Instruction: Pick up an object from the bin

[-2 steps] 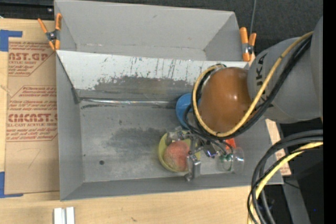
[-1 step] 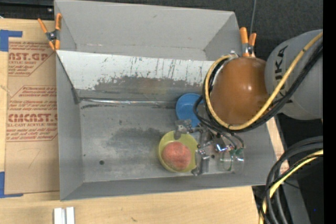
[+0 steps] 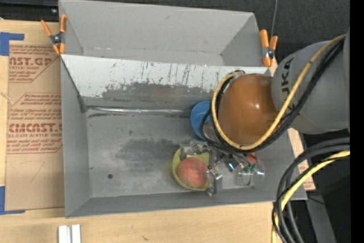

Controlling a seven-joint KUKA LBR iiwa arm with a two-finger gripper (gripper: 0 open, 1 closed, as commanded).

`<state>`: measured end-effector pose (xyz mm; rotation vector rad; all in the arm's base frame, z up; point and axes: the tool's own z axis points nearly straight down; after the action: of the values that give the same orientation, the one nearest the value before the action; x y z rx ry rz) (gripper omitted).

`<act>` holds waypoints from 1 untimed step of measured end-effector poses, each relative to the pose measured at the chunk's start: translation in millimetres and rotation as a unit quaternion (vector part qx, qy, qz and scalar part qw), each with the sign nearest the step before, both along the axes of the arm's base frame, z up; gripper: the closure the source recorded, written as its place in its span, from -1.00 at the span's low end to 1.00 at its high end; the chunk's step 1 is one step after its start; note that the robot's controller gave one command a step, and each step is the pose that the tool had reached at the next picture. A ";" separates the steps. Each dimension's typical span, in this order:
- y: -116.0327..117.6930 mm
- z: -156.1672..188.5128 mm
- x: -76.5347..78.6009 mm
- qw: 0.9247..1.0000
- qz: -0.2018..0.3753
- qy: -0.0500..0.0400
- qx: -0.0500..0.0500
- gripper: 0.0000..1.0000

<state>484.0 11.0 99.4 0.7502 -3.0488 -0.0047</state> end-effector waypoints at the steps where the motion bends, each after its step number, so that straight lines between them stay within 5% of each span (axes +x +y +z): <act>1: 1.7 -25.4 1.9 0.995 0.099 -0.012 0.000 -1.00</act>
Offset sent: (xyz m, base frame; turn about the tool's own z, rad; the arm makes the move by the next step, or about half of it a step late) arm -0.0047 0.0120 -0.0294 -0.2520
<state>486.0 12.7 73.9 1.0570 -2.9816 0.0051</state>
